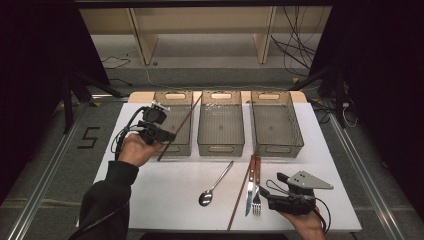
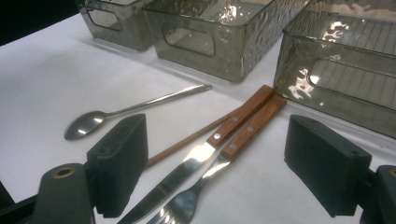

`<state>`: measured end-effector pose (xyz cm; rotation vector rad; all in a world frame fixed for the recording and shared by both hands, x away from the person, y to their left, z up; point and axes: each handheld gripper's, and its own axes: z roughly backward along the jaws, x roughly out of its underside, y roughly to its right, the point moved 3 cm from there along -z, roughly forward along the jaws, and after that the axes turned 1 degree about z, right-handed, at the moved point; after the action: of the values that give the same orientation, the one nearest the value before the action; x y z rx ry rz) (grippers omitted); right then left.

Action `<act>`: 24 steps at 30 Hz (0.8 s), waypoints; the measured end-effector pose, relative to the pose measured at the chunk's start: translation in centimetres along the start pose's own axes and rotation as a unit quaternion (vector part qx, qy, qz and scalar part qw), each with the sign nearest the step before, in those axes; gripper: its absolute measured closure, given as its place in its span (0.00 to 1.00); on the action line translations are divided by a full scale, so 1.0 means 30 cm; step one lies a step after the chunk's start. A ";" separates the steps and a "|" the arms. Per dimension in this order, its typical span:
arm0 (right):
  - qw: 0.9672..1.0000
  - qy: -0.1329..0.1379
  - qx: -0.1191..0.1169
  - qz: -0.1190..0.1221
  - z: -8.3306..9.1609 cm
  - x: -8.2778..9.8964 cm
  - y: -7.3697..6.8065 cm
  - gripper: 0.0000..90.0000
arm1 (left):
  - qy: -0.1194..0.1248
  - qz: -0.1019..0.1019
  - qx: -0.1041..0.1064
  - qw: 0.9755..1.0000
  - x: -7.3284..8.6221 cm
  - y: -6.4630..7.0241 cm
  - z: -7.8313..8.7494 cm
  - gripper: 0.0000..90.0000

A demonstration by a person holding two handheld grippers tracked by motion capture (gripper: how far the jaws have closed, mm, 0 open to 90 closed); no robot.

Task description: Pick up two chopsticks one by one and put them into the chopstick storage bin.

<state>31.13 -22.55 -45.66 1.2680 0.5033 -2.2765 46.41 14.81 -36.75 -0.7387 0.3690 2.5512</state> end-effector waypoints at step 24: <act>1.000 0.005 -0.005 -0.001 0.006 -0.002 0.007 0.24 | -0.007 0.038 -0.061 0.997 -0.123 -0.251 -0.153 0.94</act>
<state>31.15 -22.80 -45.54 1.2749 0.5193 -2.2663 54.91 18.30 -39.42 -0.7630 0.2421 2.6688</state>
